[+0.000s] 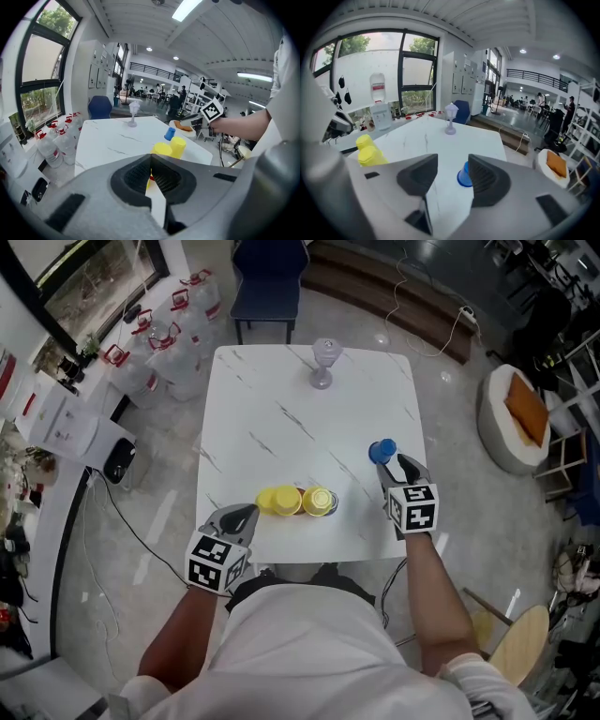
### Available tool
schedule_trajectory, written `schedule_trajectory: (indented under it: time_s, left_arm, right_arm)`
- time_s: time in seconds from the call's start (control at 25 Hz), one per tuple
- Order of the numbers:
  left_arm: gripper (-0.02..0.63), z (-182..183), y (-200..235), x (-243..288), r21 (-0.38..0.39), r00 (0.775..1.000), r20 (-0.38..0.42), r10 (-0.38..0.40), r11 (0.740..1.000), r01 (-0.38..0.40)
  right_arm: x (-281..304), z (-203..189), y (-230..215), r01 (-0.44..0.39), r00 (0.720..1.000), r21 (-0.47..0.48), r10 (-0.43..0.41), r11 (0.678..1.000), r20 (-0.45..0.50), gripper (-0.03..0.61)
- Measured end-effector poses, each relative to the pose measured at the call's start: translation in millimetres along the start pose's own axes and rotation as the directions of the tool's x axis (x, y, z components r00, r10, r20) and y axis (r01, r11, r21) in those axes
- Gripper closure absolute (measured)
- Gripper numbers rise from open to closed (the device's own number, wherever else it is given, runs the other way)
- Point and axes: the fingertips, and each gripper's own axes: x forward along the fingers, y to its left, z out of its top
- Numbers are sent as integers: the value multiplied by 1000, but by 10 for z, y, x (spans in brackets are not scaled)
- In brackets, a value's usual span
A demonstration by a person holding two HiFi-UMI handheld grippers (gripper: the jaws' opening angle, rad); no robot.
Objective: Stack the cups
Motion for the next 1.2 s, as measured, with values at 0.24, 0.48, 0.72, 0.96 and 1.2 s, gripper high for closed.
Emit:
schedule_trajectory:
  time_s: [0.24,0.48,0.72,0.96,1.2]
  left_arm:
    - [604,-59,-7,-45,-31,999,-12,47,998,-47]
    - [604,-154,-27,-91,-57,996,-21,83,995,-84]
    - [604,-213,-9,-175,-73,995,-25,100,992,-102]
    - [604,-247,-2,-197,-64,996,-33,82,994,-84]
    - [604,-136,10,-158,-30,999,-10,44,999,-44]
  right_arm:
    - [476,-230,-359,44,996,-19,-45,999,-79,340]
    - [809,-502,-506,35,985,9,-34,999,-167,305]
    - [947,-587,-509,41,976,-2,-40,999,-212,316]
    - [844,-450,-417,43,981,-19,-45,999,-189,357]
    - [294,210,92,-50,998,-68,47,996,-43,359]
